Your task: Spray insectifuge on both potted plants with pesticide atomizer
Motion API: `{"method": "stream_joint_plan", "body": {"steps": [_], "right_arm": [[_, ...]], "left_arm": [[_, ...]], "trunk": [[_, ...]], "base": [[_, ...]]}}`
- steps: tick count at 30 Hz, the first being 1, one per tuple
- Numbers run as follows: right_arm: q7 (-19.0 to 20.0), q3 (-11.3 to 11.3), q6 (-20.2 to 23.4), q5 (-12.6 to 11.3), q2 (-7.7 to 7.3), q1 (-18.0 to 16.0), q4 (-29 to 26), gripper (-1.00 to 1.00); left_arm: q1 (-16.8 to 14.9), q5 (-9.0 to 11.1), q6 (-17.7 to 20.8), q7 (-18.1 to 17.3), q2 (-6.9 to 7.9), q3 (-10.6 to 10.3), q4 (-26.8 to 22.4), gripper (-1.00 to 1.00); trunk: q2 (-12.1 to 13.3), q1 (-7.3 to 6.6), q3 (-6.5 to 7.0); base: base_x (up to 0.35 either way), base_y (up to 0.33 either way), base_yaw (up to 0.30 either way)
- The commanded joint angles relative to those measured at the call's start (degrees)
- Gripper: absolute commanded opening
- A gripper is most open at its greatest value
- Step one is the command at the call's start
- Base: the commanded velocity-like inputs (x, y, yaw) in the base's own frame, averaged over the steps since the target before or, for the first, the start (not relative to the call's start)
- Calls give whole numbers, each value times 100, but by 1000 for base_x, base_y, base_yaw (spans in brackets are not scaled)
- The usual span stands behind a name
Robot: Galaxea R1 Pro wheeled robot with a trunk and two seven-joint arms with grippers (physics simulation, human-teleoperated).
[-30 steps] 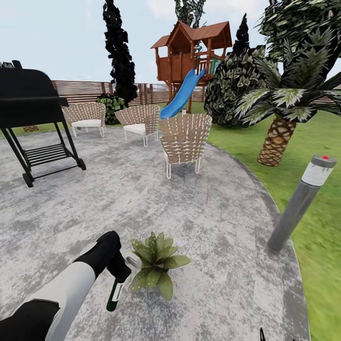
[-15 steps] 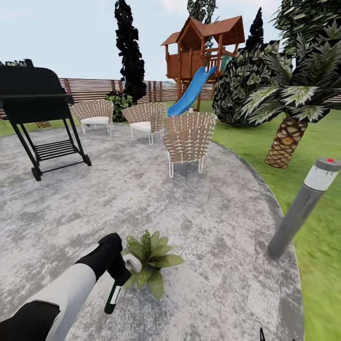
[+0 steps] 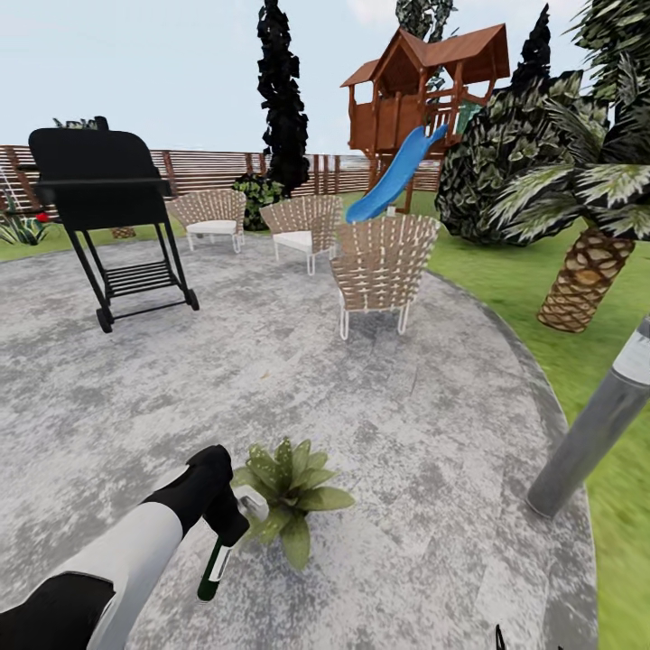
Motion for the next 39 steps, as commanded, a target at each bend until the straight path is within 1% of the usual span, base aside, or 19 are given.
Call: {"method": "stream_joint_plan", "body": {"steps": [1, 6, 12, 17, 21, 25, 28, 29, 30, 31, 33, 35, 36, 38, 39], "right_arm": [[-37, -23, -14, 60, -1, -4, 8, 100], [-37, -23, -14, 61, 0, -4, 8, 100], [-37, -23, -14, 61, 6, -4, 8, 100], [-37, -23, -14, 61, 7, -4, 8, 100], [-37, -23, -14, 61, 7, -4, 8, 100], [-37, -23, -8, 61, 5, -4, 8, 100], [-37, -23, -10, 61, 6, -4, 8, 100], [-37, -23, -12, 61, 4, -4, 8, 100], [-37, -23, -13, 61, 5, -4, 8, 100], [-37, -23, -12, 61, 6, -4, 8, 100], [-37, -23, -13, 61, 7, -4, 8, 100], [-37, -23, -14, 61, 7, -4, 8, 100], [-37, -23, -14, 61, 7, -4, 8, 100], [-37, -23, -14, 60, 6, -4, 8, 100], [-37, -23, -14, 61, 7, -4, 8, 100]], "left_arm": [[-3, -58, 29, -59, -1, -5, -9, -100], [-3, -58, 29, -59, -1, -5, -10, -100], [-36, -52, 29, -59, 22, 1, -33, -100], [-32, -56, 29, -59, 4, -3, -47, -100], [-29, -52, 29, -59, 24, -3, -35, -100], [-88, -44, 24, -91, 27, 2, -43, -100], [-332, -80, 11, -458, 9, -75, -26, -100], [-477, -155, 8, -756, 22, -213, -17, -100], [-550, -224, 12, -959, 30, -332, -14, -100], [-622, -348, 14, -1246, 44, -486, -12, -100], [-674, -542, -3, -1631, 61, -616, -15, -100], [-684, -670, -16, -1797, 78, -658, -27, -100], [-685, -697, -19, -1827, 101, -663, -29, -100], [-687, -722, -22, -1868, 227, -667, -37, -100], [-684, -729, -25, -1879, 326, -660, -39, -100]], "trunk": [[-2, 1, -5], [-2, 1, -5], [-2, 1, -5], [-2, 1, -5], [-2, 1, -5], [-2, 1, -5], [-2, 1, -5], [-2, 1, -5], [-2, 1, -5], [-2, 1, -5], [-2, 1, -5], [-2, 1, -5], [-2, 1, -5], [-2, 1, -5], [-2, 1, -5]], "base": [[170, -232, 4], [170, -232, 62], [145, -241, 259], [130, -245, 258], [-32, -211, 63], [-6, -10, 1], [-1, -1, 0], [0, 0, 0], [0, 0, 0], [0, 0, 0], [0, 0, 0], [0, 0, 0], [0, 0, 0], [0, 0, 0], [0, 0, 0]]}}
